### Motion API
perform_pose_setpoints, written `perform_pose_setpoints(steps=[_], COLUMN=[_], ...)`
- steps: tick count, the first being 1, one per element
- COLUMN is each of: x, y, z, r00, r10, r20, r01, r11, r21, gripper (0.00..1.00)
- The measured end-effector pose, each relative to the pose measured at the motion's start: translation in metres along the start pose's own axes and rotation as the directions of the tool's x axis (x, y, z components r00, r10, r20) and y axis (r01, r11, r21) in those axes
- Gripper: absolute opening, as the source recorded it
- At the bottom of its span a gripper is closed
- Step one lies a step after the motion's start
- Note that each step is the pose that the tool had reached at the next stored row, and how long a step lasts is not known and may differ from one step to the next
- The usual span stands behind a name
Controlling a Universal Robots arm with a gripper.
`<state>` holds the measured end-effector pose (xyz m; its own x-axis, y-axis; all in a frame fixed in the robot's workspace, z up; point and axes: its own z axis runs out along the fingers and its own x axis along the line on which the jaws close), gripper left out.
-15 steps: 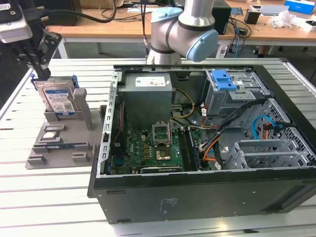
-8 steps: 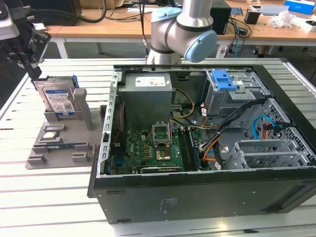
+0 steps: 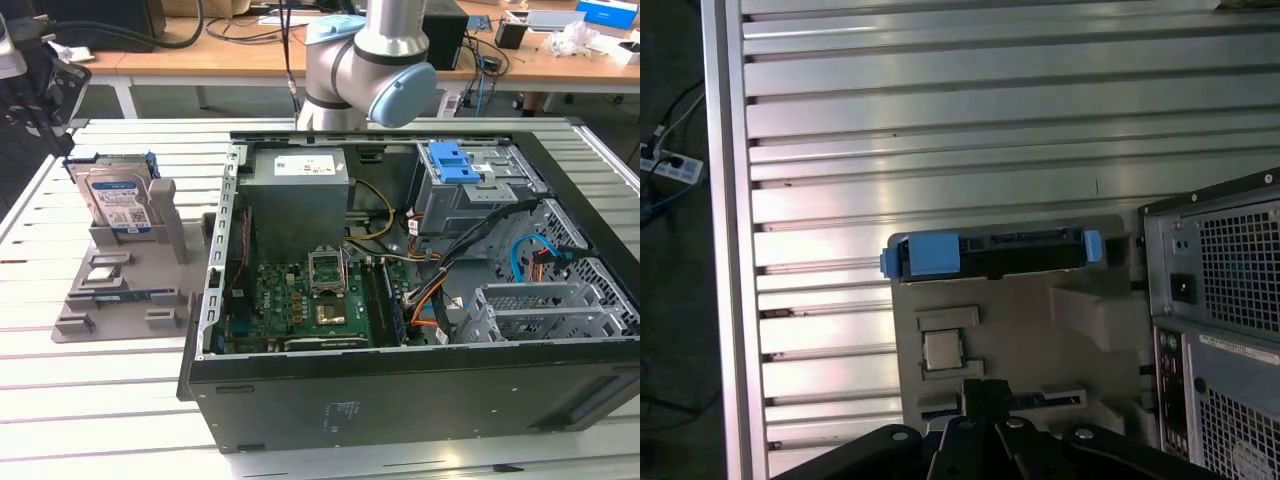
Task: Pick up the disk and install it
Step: 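Reach for the disk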
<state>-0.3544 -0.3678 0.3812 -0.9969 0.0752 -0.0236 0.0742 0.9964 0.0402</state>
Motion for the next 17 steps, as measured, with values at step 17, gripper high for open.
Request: perform_pose_setpoints(steps=[17], x=[0.0021], y=[0.0108], z=[0.007], r00=[1.0], r10=[0.0], r20=[0.0003], r01=[0.0], r11=[1.0], r21=[0.0028], gripper=[0.11])
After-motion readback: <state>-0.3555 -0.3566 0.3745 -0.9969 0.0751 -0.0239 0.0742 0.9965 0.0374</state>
